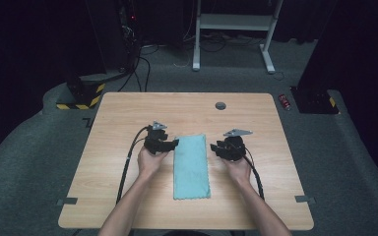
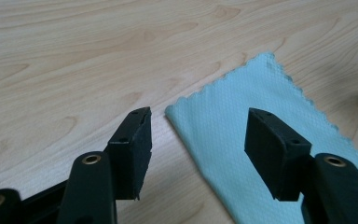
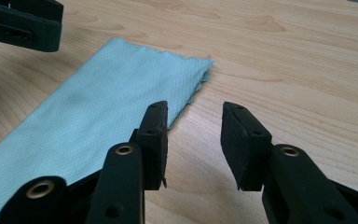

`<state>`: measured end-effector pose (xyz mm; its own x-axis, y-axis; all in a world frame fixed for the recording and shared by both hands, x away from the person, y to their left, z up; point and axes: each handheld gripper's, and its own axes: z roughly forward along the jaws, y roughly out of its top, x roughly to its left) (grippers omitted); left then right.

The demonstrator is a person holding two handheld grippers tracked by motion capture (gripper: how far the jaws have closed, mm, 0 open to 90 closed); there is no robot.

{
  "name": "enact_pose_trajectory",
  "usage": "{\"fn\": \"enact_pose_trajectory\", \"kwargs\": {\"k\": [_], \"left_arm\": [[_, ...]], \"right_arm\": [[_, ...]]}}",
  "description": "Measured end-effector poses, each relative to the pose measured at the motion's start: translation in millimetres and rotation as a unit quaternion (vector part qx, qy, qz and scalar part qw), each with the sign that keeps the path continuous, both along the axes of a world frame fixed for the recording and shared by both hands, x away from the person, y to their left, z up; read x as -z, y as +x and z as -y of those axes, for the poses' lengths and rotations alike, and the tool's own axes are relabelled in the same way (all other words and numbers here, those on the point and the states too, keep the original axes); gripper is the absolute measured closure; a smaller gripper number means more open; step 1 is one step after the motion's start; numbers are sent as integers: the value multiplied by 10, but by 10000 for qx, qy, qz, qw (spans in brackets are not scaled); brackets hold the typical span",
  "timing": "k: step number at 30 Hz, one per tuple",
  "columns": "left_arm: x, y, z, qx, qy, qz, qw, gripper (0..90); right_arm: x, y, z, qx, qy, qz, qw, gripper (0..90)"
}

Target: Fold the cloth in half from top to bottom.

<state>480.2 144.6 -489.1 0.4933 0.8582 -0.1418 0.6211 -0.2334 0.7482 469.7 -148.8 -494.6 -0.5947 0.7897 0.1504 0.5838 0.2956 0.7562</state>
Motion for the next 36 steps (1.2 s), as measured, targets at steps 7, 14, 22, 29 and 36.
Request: {"fn": "enact_pose_trajectory", "kwargs": {"k": [7, 14, 22, 29, 36], "left_arm": [[-1, 99, 81, -27, 61, -61, 10000, 427], [1, 176, 85, -190, -49, -111, 9997, 431], [44, 216, 86, -216, 33, -155, 9996, 428], [75, 250, 135, -161, 71, -178, 9997, 435], [136, 284, 143, -225, 81, -243, 9994, 450]], "right_arm": [[-83, 116, -63, -40, -7, -9, 10000, 660], [-169, 223, -136, -43, 15, -16, 10000, 663], [-186, 344, -193, 27, 5, -126, 9999, 650], [-109, 404, -192, 37, 63, -238, 9997, 626], [-8, 451, -244, 50, -68, -368, 9993, 625]]}}
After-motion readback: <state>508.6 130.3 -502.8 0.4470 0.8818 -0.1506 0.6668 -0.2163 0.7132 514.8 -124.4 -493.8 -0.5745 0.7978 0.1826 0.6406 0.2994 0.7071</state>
